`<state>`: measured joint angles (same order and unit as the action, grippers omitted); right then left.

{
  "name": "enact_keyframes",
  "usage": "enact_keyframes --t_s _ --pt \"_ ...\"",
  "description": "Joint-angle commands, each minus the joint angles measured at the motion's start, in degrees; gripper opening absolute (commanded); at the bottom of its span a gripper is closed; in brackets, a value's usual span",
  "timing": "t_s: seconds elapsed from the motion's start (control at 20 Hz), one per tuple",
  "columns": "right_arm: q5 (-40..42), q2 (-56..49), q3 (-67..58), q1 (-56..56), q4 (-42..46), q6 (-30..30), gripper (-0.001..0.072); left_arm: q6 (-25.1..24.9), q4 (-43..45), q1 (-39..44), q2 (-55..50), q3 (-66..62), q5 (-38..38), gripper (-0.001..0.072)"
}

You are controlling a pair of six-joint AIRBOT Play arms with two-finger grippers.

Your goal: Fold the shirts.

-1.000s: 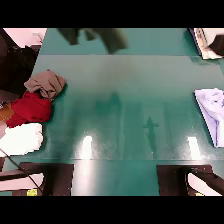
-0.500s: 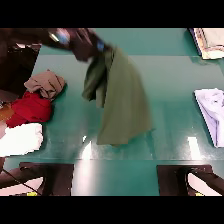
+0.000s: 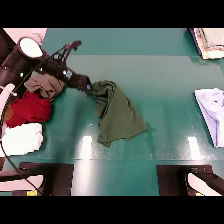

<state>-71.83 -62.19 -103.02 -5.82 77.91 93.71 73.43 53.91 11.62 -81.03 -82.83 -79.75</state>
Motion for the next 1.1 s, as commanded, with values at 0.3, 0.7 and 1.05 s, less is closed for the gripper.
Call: enact_keyframes --t_s 0.3,0.7,1.05 --pt "-0.39 -0.37 -0.07 0.00 0.09 -1.27 0.0020 -2.29 -14.25 11.89 9.57 42.07 21.29 0.0636" --pt "-2.64 -0.39 -0.07 -0.02 0.02 -1.25 0.0020 0.07 -17.11 17.68 9.09 43.17 33.75 0.0195" --pt "-5.31 -1.03 -0.07 -0.11 -5.29 -3.21 0.0021 0.20 -8.48 6.32 19.78 26.56 14.95 0.0023"
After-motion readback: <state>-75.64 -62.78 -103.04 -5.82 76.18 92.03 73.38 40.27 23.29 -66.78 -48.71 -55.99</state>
